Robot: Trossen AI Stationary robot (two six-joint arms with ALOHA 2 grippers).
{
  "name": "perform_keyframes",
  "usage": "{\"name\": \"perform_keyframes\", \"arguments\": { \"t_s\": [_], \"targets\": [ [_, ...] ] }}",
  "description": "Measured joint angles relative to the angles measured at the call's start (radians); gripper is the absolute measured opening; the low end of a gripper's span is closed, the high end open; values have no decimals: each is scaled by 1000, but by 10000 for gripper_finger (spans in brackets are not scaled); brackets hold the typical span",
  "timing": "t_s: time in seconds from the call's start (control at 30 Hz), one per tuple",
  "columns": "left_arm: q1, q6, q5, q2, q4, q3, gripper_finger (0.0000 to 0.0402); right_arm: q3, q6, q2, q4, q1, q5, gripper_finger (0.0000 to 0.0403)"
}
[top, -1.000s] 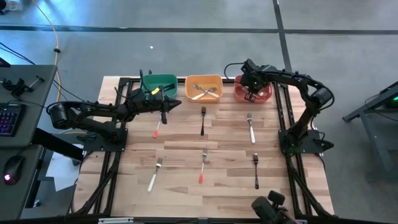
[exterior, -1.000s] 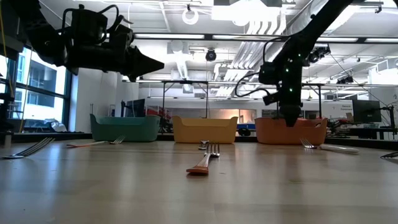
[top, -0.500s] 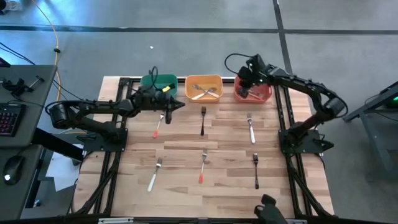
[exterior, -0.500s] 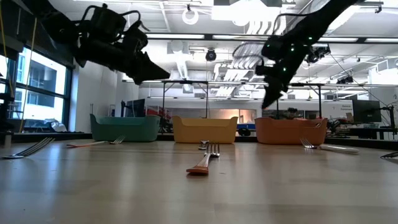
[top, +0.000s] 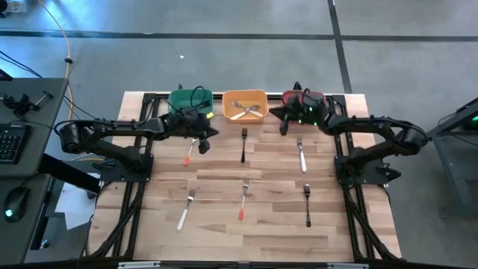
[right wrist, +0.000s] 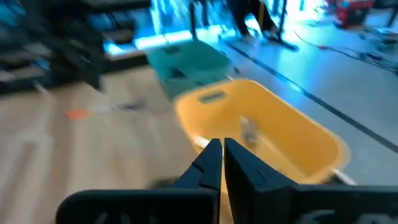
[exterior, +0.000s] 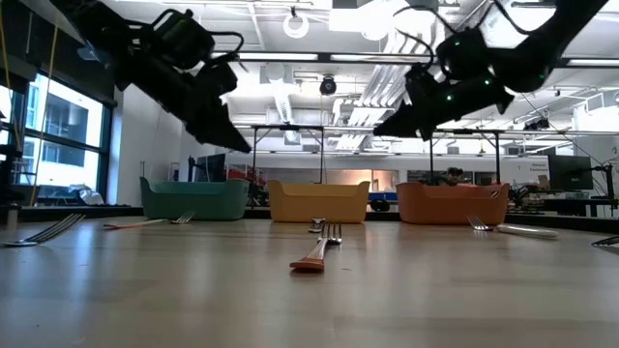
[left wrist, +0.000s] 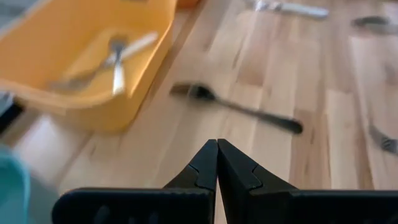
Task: Sort silverware by color (type)
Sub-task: Put the orange fork into the orange bin
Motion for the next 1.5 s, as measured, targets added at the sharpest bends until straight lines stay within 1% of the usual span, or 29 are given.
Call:
{"name": "perform_keyframes", "arguments": {
  "t_s": [0.07, 0.17, 0.3, 0.43, 0.57, 0.67, 0.73, 0.9, 0.97, 1.03, 1.1, 1.2, 1.3, 1.4, 1.5],
  "targets": [
    [-11, -50, -41, 0, -48, 10, 1, -36, 49, 0, 90, 46, 11, 1],
    [-31, -101, -70, 0, -108, 11, 1, -72, 69, 0, 190, 124, 59, 0],
    [-73, -182, -102, 0, -189, 11, 1, -79, 45, 0, 202, 233, 133, 0],
    [-123, -292, -226, 0, -307, 11, 1, -79, -19, 4, 198, 322, 203, 0],
    [-117, -478, -316, 0, -492, 11, 1, -79, -67, 4, 204, 362, 206, 0],
    [-86, -613, -323, 0, -593, 10, 10, -79, -83, 4, 209, 364, 206, 0],
    [-70, -643, -323, 0, -606, 10, 27, -79, -91, 4, 209, 358, 205, 0],
    [-39, -645, -317, 0, -579, 10, 88, -79, -107, 4, 208, 350, 203, 0],
    [-27, -642, -298, 2, -580, 10, 108, -79, -109, 4, 208, 350, 202, 0],
    [-16, -616, -257, 12, -552, -2, 121, -79, -118, 4, 208, 350, 195, 0],
    [-6, -598, -218, 29, -512, -30, 125, -79, -129, 4, 208, 350, 185, 0],
    [8, -593, -202, 74, -449, -56, 122, -79, -131, 4, 208, 350, 183, 0],
    [19, -590, -212, 109, -439, -54, 108, -79, -130, 4, 208, 350, 183, 0],
    [19, -541, -222, 117, -436, -55, 76, -79, -129, 4, 207, 350, 183, 0],
    [19, -505, -226, 104, -428, -56, 26, -79, -127, 4, 205, 350, 183, 0]
  ]
}}
